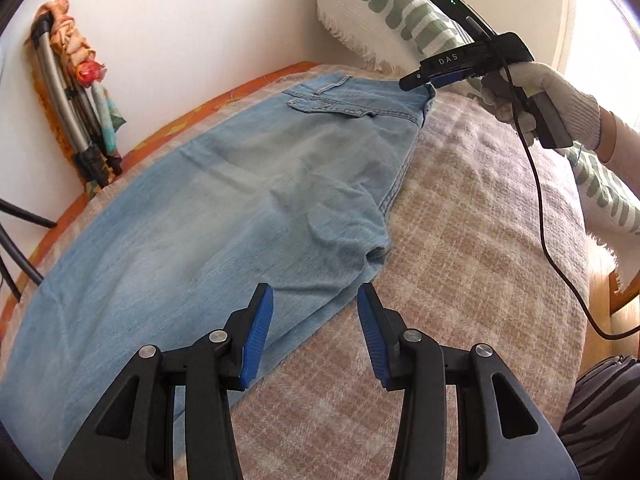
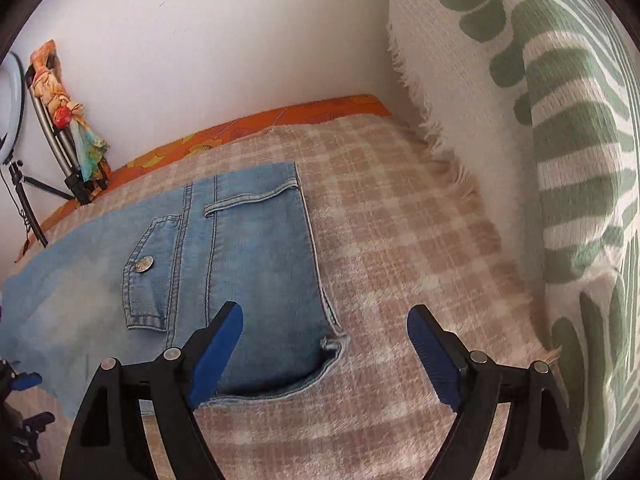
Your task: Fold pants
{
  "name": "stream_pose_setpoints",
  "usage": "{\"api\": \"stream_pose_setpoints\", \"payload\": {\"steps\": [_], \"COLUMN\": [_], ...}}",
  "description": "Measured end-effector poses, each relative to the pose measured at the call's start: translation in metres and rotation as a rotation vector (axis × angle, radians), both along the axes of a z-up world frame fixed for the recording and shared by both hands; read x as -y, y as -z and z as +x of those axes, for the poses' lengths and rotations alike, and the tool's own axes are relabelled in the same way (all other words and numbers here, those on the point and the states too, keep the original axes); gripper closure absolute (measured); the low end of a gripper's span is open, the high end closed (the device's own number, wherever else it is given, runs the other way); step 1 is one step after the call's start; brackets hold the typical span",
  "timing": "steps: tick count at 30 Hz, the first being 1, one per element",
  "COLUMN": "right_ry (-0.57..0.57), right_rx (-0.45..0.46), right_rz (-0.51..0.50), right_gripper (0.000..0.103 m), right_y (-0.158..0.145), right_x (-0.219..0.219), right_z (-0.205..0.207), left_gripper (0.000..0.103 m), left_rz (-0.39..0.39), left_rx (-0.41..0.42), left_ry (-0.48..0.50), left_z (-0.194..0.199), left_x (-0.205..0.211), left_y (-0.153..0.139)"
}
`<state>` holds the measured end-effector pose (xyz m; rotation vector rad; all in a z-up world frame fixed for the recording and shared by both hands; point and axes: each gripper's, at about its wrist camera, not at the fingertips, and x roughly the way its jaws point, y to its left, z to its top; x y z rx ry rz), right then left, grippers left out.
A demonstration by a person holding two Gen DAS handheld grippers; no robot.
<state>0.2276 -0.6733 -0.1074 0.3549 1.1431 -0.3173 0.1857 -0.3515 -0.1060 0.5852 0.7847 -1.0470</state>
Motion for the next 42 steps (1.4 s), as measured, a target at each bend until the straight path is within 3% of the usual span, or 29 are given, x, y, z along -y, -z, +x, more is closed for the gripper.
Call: {"api": "stream_pose_setpoints", "payload": {"steps": [6,11,13,15,16,17,18,21,24,31,34,35,37,42], "right_ry": [0.139,0.202,0.202,0.197,0.19,0.187,0.179,0.128,0.104,0.068,0.076,0.076,0.056,-0.042], "right_rx": [0.036,0.034,0.05,0.054,0.068,0.076,0.081,0.149,0.219,0.063,0.025,0.017,0.015,0.062], "right_rz": [0.239,0.274,0.275,0.266,0.266,0.258,0.24,0.171,0.068,-0.035,-0.011,-0.028,-0.092,-0.182], "right_gripper": [0.017,0.02,0.037,0.065,0.07,0.081,0.09,0.098,0.099,0.097,0.074,0.065,0.064,0.059], "right_y": [0.018,0.032,0.031,0.03,0.029,0.028,0.023,-0.008,-0.034,0.008,0.01,0.007,-0.004,-0.042], "right_x": [0.0,-0.001,-0.005,-0.008,-0.009,-0.01,-0.01,-0.013,-0.01,-0.012,-0.005,-0.004,-0.008,-0.039], "right_z": [-0.017,-0.006,-0.003,0.0,0.002,0.003,0.002,-0.001,-0.005,0.007,0.002,-0.001,-0.007,-0.021], "left_gripper": [0.061,0.06,0.06,0.065,0.083,0.092,0.092,0.094,0.099,0.098,0.097,0.092,0.081,0.076], "left_rz": [0.06,0.082,0.096,0.085,0.077,0.069,0.061,0.012,-0.063,0.008,0.001,-0.002,-0.011,-0.023], "left_rx": [0.054,0.033,0.045,0.042,0.034,0.024,0.018,-0.025,-0.086,-0.044,0.0,0.008,0.017,0.029], "left_ry": [0.095,0.055,0.037,0.034,0.035,0.036,0.034,0.039,0.057,0.082,0.061,0.042,-0.016,-0.17], "left_z": [-0.012,-0.001,0.002,0.003,0.004,0.004,0.003,-0.001,-0.007,-0.024,-0.018,-0.013,0.001,0.031], "left_x": [0.037,0.045,0.046,0.046,0.046,0.046,0.047,0.047,0.043,0.049,0.028,0.017,-0.006,-0.077], "left_y": [0.009,0.018,0.022,0.024,0.024,0.023,0.021,0.009,-0.002,0.009,-0.006,-0.011,-0.022,-0.037]}}
